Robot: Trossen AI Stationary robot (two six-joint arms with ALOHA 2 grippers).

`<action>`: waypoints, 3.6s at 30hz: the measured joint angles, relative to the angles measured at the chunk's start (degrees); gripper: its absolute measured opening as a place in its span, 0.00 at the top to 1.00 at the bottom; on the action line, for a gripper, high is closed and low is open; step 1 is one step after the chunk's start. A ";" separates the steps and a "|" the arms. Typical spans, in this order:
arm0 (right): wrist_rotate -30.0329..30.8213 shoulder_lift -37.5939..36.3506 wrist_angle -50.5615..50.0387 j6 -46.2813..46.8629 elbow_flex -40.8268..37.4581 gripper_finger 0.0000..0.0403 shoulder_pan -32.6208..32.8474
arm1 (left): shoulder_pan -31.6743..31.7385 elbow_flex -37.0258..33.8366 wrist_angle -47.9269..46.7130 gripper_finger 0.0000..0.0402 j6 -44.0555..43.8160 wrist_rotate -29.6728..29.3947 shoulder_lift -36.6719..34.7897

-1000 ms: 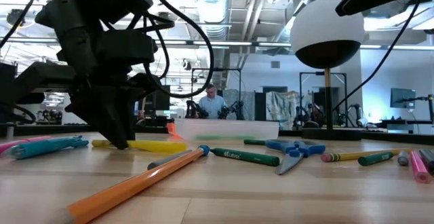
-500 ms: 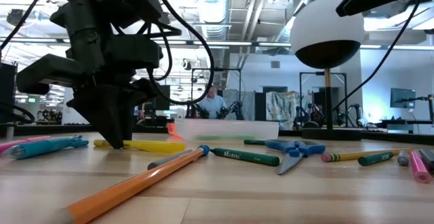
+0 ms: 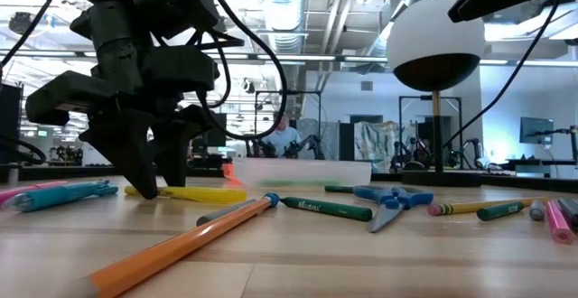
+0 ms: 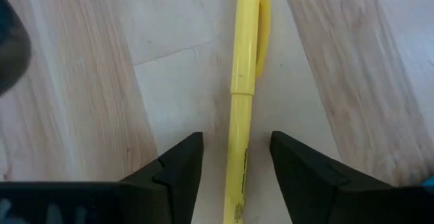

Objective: Pick & place school supplies into a supply box
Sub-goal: Put the yellow pen into the supply box, then put the top green crayon into the supply box

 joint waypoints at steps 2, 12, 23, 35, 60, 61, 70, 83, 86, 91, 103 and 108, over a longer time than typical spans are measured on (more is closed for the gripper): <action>0.00 0.00 0.00 0.01 0.00 0.77 0.00 | 0.00 -0.02 0.79 0.57 0.02 -0.02 0.04; -0.01 0.02 0.04 0.01 0.02 0.77 0.00 | 0.17 1.86 2.02 0.64 1.05 0.90 4.69; -0.04 0.02 0.04 0.01 0.02 0.77 0.00 | 0.28 4.78 -3.29 0.83 1.75 -0.17 5.49; -0.04 0.02 0.04 0.01 0.02 0.77 0.00 | 0.28 5.16 -4.41 0.94 5.22 -0.68 5.51; -0.20 0.46 -0.15 -0.05 0.02 0.77 0.00 | 0.55 21.61 -16.63 0.92 9.43 -17.28 5.74; -0.17 0.46 -0.15 -0.05 0.02 0.77 0.00 | 0.88 22.13 -16.63 0.92 9.71 -18.92 5.73; -0.15 0.46 -0.15 -0.05 0.02 0.77 0.00 | 10.68 23.39 -9.52 0.92 12.03 -24.70 5.64; -0.11 0.46 -0.22 -0.07 0.02 0.77 0.00 | 25.01 23.04 -0.21 0.92 13.86 -5.76 5.66; -0.11 0.44 -0.23 -0.08 0.02 0.77 0.00 | 26.25 23.04 0.55 0.92 13.84 -3.13 5.66; -0.09 0.44 -0.24 -0.07 0.02 0.77 0.00 | 26.69 23.04 0.25 0.91 13.85 -2.95 5.73; -0.01 0.35 -0.37 -0.07 0.00 0.77 -0.02 | 27.02 22.99 2.26 0.80 17.15 -3.67 11.16; -0.05 0.36 -0.48 0.95 0.01 0.77 -0.51 | 27.17 23.02 3.30 0.75 17.20 -5.39 11.17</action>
